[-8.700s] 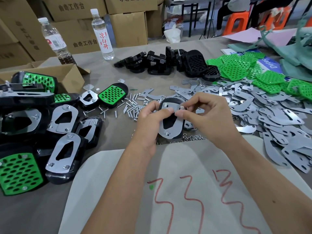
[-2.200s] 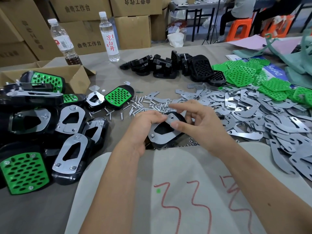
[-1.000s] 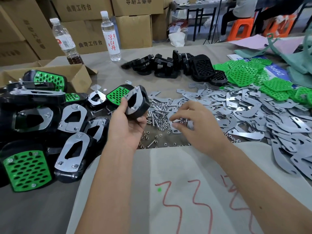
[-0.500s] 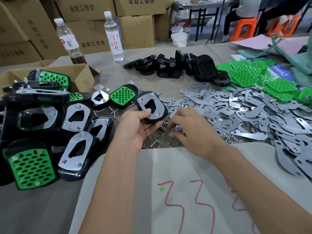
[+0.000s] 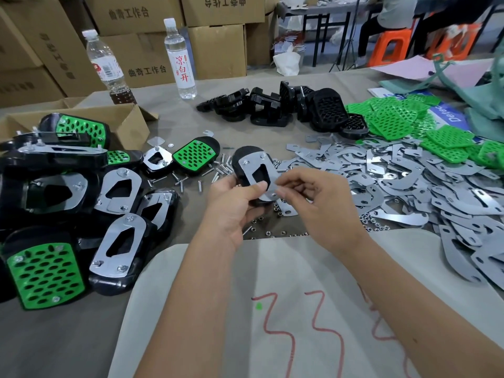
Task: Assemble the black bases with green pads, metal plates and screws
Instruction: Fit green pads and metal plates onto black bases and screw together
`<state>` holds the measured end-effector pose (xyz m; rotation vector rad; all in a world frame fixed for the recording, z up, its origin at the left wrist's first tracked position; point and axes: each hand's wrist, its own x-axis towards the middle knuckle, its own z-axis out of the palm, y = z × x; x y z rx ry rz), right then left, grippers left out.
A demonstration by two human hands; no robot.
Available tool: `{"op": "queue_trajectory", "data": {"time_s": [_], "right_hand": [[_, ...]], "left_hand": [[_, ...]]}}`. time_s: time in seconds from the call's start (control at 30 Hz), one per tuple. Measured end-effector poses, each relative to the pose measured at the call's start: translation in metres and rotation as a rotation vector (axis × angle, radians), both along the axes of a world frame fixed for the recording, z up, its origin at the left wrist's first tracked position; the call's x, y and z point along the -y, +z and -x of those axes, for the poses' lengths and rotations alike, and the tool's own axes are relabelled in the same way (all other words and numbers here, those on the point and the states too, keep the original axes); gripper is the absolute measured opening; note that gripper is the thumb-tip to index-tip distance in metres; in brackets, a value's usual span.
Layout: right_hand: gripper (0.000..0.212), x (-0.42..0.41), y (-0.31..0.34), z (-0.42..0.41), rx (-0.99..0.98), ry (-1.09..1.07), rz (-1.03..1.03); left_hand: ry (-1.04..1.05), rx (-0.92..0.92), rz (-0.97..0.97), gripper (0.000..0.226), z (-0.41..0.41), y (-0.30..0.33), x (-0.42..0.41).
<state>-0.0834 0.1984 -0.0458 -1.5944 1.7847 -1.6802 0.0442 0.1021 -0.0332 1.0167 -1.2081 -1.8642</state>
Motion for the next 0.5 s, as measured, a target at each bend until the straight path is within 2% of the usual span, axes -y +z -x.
{"op": "queue_trajectory", "data": {"time_s": [0.23,0.5], "right_hand": [[0.011,0.003,-0.003,0.009,-0.002,-0.026,-0.043],[0.024,0.001,-0.002,0.012,0.086,0.102,-0.028]], "left_hand": [[-0.035,-0.055,-0.056,0.015,0.004,-0.001,-0.005],[-0.044,-0.071,-0.118,0.019,0.003,0.001,-0.005]]}}
